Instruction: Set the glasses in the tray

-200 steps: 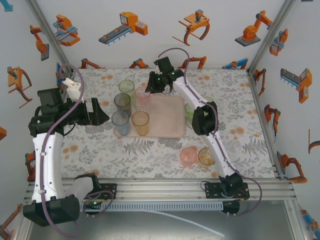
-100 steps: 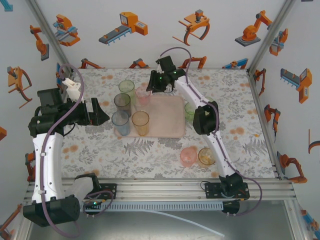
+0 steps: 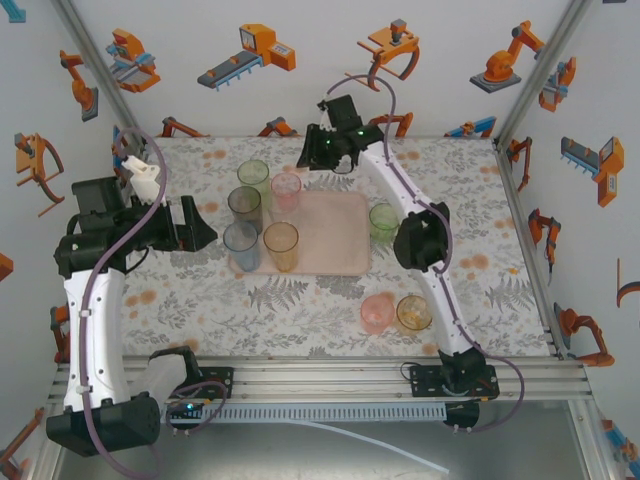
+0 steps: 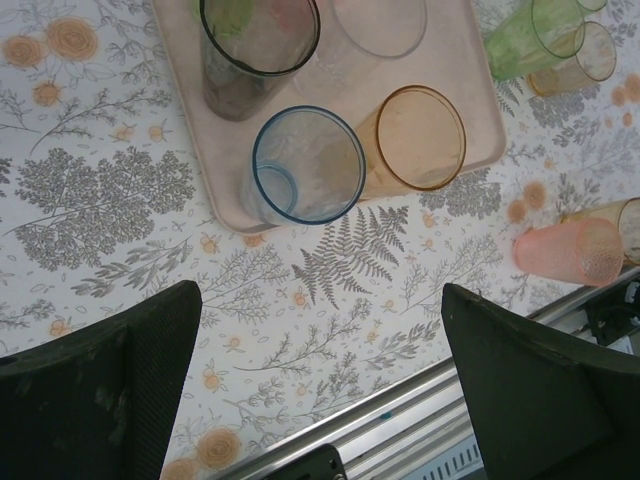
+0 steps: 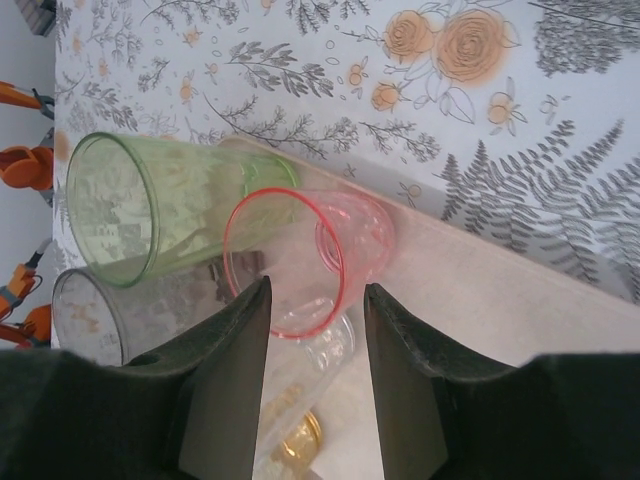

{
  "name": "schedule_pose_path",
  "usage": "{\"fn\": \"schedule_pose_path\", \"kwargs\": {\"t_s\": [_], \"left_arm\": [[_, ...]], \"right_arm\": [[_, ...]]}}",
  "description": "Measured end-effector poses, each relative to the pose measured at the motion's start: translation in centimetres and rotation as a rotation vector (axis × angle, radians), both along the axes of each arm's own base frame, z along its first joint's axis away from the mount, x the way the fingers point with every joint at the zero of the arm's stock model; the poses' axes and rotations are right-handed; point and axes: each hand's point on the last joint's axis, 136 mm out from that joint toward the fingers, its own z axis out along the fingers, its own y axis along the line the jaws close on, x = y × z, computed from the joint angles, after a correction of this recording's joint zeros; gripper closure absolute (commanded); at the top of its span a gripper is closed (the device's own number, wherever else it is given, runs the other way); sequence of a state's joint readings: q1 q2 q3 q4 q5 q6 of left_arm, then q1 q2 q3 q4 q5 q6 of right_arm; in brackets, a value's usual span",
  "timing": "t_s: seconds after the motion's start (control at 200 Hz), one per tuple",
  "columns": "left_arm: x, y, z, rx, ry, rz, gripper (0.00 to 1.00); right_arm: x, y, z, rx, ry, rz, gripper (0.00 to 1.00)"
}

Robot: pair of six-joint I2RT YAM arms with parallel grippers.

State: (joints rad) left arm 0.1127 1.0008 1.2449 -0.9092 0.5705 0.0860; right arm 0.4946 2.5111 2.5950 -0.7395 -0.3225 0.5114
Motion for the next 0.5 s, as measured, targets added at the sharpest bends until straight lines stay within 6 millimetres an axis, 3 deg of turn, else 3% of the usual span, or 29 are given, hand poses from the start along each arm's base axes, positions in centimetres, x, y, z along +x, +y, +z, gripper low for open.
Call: {"fn": "schedule_pose_path", "kwargs": {"t_s": [0.1, 0.165, 0.275, 0.345, 0.421, 0.501], "left_arm": [[-0.3, 0.2, 0.3, 0.015, -0.016, 0.006, 0.03], [-0.4, 0.3, 0.5, 0.026, -0.027, 0.008, 0.03], [-0.8, 0.4, 0.6, 0.045, -0.041, 0.004, 0.03], [-1.1, 0.3, 0.6, 0.057, -0.045, -0.003, 0.03], [-1.6, 0.3, 0.7, 0.070, -0.055, -0.014, 0.03], [-2.0, 0.3, 0.8, 0.084, -0.064, -0.023, 0.03]], "right_arm": [[-1.3, -2.2, 2.8, -0.075, -0.040, -0.017, 0.59], [-3.1, -4.0, 5.3, -0.123, -0.062, -0.027, 0.60], [-8.0, -7.9, 9.7, -0.181, -0.103, -0.045, 0.61], [-11.7, -10.4, 11.6, -0.207, -0.119, -0.055, 0.61], [-15.7, -12.8, 12.0, -0.224, -0.120, -0.066, 0.61], [-19.9, -15.2, 10.4, -0.251, -0.090, -0.070, 0.61]]}}
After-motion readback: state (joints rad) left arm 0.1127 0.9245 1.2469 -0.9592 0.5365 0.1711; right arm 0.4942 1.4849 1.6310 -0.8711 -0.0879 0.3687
